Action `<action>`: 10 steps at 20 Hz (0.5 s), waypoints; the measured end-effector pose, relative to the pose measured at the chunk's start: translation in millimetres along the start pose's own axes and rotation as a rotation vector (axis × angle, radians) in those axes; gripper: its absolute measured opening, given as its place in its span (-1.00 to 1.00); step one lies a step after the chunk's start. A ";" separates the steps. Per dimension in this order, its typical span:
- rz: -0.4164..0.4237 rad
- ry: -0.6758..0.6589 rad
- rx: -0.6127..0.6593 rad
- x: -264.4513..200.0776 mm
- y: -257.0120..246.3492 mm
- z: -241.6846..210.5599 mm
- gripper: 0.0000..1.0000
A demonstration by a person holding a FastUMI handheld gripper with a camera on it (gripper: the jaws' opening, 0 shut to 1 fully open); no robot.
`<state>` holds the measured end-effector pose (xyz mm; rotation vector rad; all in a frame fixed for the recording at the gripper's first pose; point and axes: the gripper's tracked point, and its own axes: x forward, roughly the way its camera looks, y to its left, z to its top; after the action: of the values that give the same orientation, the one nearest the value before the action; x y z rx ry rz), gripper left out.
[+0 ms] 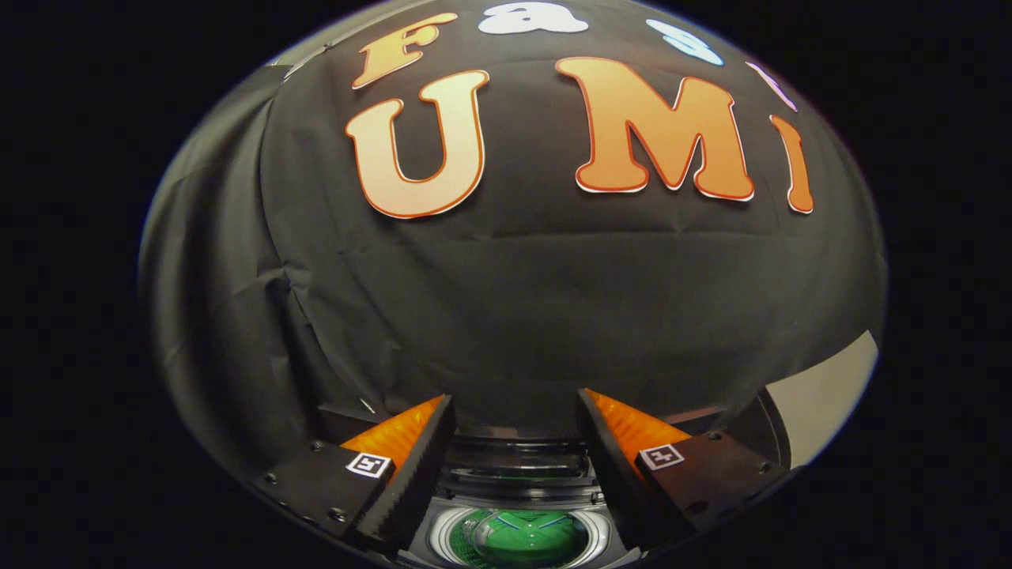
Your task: Put the clothes into the washing machine and then close the washing machine lid.
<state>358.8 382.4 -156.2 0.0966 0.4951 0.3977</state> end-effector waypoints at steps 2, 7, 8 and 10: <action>-0.008 0.022 0.001 9.6 -4.7 -4.5 0.97; -0.022 0.026 -0.017 16.5 -7.9 -15.3 0.97; -0.024 0.017 -0.028 10.4 -8.5 -15.5 0.98; -0.032 0.008 -0.022 5.3 -7.9 -18.8 0.98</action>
<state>356.8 377.2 -176.5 0.0655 0.4991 0.3723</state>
